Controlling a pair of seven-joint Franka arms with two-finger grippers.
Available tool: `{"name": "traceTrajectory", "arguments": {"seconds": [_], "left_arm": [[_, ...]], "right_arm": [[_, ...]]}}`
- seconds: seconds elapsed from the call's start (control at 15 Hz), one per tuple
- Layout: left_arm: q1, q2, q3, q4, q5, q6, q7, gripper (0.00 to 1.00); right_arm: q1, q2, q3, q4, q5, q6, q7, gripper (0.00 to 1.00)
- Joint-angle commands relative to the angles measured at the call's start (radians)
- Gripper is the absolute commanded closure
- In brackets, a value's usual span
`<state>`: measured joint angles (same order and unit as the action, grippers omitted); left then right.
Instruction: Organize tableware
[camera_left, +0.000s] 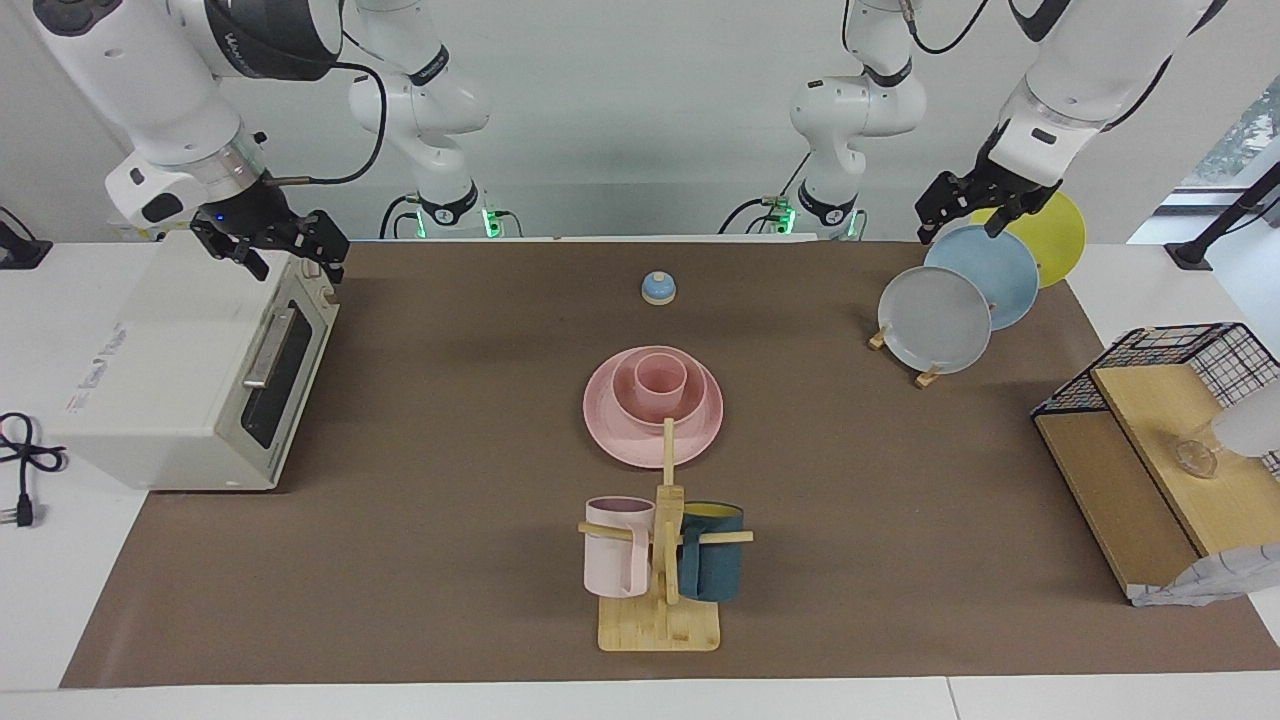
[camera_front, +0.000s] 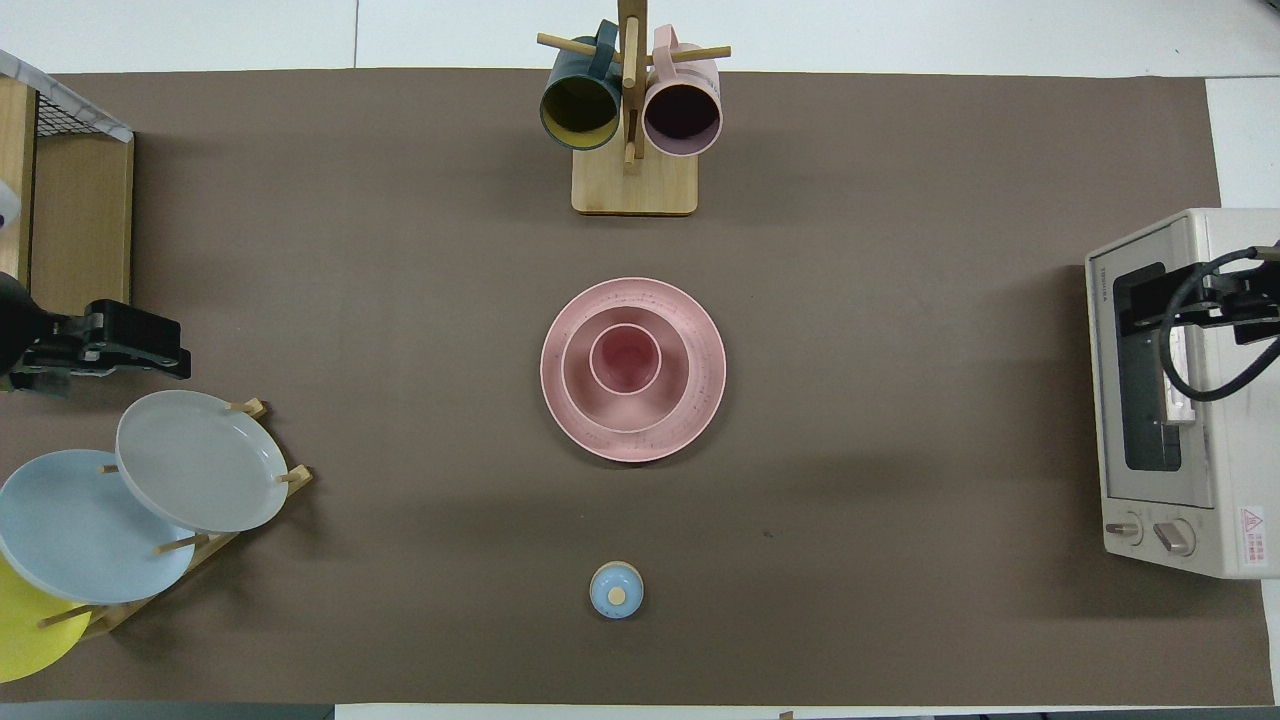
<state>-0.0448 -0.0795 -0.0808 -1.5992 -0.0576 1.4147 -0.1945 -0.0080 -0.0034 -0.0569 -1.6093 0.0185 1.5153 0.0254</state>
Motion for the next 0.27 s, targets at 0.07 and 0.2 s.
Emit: {"name": "traceTrajectory", "arguments": {"seconds": [0.07, 0.2], "left_arm": [[0.010, -0.019, 0.001, -0.022, 0.002, 0.006, 0.020, 0.00], [0.013, -0.020, 0.001, -0.024, 0.004, 0.006, 0.021, 0.00]], "right_arm": [[-0.023, -0.013, 0.005, -0.015, 0.004, 0.011, -0.036, 0.00], [-0.020, -0.013, 0.005, -0.014, 0.004, 0.014, -0.032, 0.00]]}}
